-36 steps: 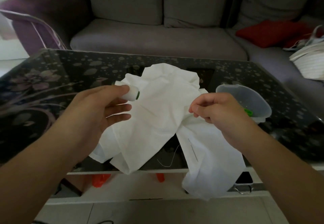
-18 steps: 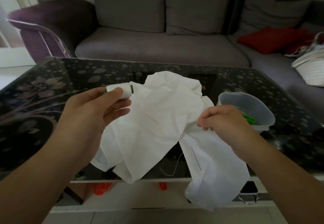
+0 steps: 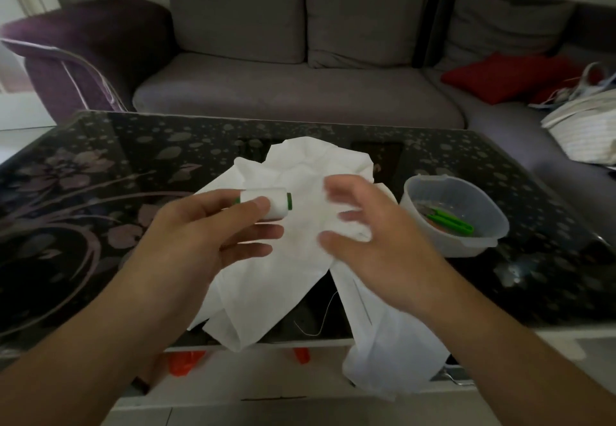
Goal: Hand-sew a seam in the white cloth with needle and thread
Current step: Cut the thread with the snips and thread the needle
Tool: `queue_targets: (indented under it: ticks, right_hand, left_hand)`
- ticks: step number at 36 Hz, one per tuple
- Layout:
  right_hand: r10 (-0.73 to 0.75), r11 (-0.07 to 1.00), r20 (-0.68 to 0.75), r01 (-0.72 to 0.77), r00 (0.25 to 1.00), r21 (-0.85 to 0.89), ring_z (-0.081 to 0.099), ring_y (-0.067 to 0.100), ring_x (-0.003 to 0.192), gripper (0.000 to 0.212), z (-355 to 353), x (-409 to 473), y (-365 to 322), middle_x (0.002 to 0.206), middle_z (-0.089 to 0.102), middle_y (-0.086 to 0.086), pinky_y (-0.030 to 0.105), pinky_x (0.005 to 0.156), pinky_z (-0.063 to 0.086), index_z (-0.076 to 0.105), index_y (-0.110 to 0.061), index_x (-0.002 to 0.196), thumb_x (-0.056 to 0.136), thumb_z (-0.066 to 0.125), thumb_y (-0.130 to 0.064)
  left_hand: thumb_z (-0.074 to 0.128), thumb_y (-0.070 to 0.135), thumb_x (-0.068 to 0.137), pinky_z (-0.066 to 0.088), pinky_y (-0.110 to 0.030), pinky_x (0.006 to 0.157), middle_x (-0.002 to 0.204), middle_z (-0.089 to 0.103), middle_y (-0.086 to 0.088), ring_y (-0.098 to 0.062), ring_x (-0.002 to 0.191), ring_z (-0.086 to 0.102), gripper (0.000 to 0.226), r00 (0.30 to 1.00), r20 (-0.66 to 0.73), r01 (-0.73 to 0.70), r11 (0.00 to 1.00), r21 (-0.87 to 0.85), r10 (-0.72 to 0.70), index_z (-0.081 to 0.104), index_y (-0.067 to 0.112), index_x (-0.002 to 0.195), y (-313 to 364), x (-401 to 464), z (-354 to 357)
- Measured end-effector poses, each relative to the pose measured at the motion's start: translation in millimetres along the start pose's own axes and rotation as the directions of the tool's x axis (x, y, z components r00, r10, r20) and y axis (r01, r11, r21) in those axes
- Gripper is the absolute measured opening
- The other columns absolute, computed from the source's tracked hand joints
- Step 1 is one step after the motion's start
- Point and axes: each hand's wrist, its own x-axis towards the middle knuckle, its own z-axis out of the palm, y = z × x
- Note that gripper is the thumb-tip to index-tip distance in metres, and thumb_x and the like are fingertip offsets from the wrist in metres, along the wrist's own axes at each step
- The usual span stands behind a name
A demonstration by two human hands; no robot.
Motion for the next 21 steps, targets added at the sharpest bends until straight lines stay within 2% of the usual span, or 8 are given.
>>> queue_targets:
  ticks: [1, 3, 7, 10, 12, 15, 18, 21]
  right_hand:
    - [-0.032, 0.996, 0.076, 0.025, 0.997, 0.087, 0.053, -0.006, 0.122, 0.061, 5, -2, -3, 0.135, 0.053, -0.029, 0.026, 0.105, 0.048, 0.045, -0.048, 0.141, 0.091, 0.076, -0.033]
    - [-0.095, 0.981, 0.136, 0.069, 0.986, 0.179, 0.059, -0.003, 0.118, 0.057, 13, -4, -5, 0.127, 0.062, -0.024, 0.027, 0.105, 0.051, 0.049, -0.046, 0.138, 0.091, 0.077, -0.033]
    - [-0.148, 0.969, 0.072, 0.130, 0.986, 0.210, 0.070, 0.007, 0.103, 0.029, 11, -2, -4, 0.106, 0.073, -0.012, 0.034, 0.096, 0.058, 0.065, -0.036, 0.120, 0.096, 0.071, -0.020]
    - [-0.145, 0.967, 0.098, 0.120, 0.985, 0.225, 0.072, 0.013, 0.090, 0.020, 3, -2, 0, 0.095, 0.075, -0.003, 0.038, 0.089, 0.060, 0.071, -0.024, 0.112, 0.096, 0.070, -0.013]
    - [-0.135, 0.961, 0.159, 0.090, 0.978, 0.260, 0.072, 0.012, 0.078, 0.021, -3, -4, 1, 0.086, 0.076, 0.001, 0.030, 0.079, 0.062, 0.073, -0.019, 0.113, 0.096, 0.068, -0.007]
    - [-0.117, 0.961, 0.238, 0.050, 0.964, 0.272, 0.071, 0.011, 0.071, 0.024, -8, -4, 2, 0.080, 0.075, 0.001, 0.027, 0.074, 0.061, 0.073, -0.019, 0.116, 0.097, 0.066, -0.005]
    - [-0.080, 0.959, 0.270, 0.001, 0.960, 0.282, 0.071, 0.016, 0.069, 0.026, -12, -2, 1, 0.079, 0.075, 0.005, 0.030, 0.071, 0.063, 0.073, -0.017, 0.117, 0.097, 0.066, -0.002]
    - [-0.063, 0.961, 0.277, -0.017, 0.959, 0.277, 0.070, 0.017, 0.067, 0.033, -15, -3, 1, 0.078, 0.074, 0.006, 0.032, 0.064, 0.061, 0.070, -0.020, 0.123, 0.096, 0.066, -0.001]
  left_hand:
    - [0.073, 0.024, 0.079, 0.055, -0.041, 0.086, 0.105, 0.080, -0.011, -0.030, 0.098, 0.078, 0.037, 1.000, 0.016, 0.023, 0.999, -0.022, -0.023, 0.078, 0.006, 0.111, -1, -1, 2]
    - [0.072, 0.026, 0.081, 0.055, -0.041, 0.084, 0.106, 0.080, -0.013, -0.030, 0.098, 0.078, 0.036, 0.996, 0.064, 0.064, 0.997, -0.032, -0.062, 0.079, 0.007, 0.110, -3, -3, 5]
    - [0.073, 0.033, 0.079, 0.062, -0.034, 0.073, 0.101, 0.080, -0.017, -0.030, 0.095, 0.078, 0.037, 0.984, 0.144, 0.106, 0.994, 0.020, -0.108, 0.081, 0.008, 0.106, -5, -6, 14]
    - [0.073, 0.042, 0.075, 0.062, -0.038, 0.076, 0.096, 0.080, -0.014, -0.028, 0.092, 0.078, 0.039, 0.979, 0.159, 0.104, 0.983, 0.149, -0.128, 0.084, 0.012, 0.097, -3, -6, 16]
    - [0.071, 0.048, 0.076, 0.063, -0.042, 0.083, 0.093, 0.080, -0.007, -0.023, 0.090, 0.078, 0.038, 0.977, 0.175, 0.068, 0.951, 0.301, -0.125, 0.084, 0.017, 0.093, -1, -5, 14]
    - [0.067, 0.056, 0.074, 0.064, -0.039, 0.085, 0.093, 0.080, 0.004, -0.013, 0.087, 0.076, 0.041, 0.974, 0.216, -0.040, 0.879, 0.476, -0.073, 0.083, 0.026, 0.097, 4, -5, 15]
    - [0.065, 0.057, 0.073, 0.064, -0.031, 0.078, 0.089, 0.080, 0.007, -0.010, 0.082, 0.076, 0.042, 0.960, 0.278, -0.123, 0.832, 0.540, -0.038, 0.078, 0.030, 0.102, 7, -6, 15]
    - [0.067, 0.050, 0.080, 0.064, -0.033, 0.080, 0.090, 0.081, 0.003, -0.015, 0.082, 0.077, 0.038, 0.950, 0.305, -0.106, 0.844, 0.526, -0.071, 0.077, 0.028, 0.109, 6, -6, 15]
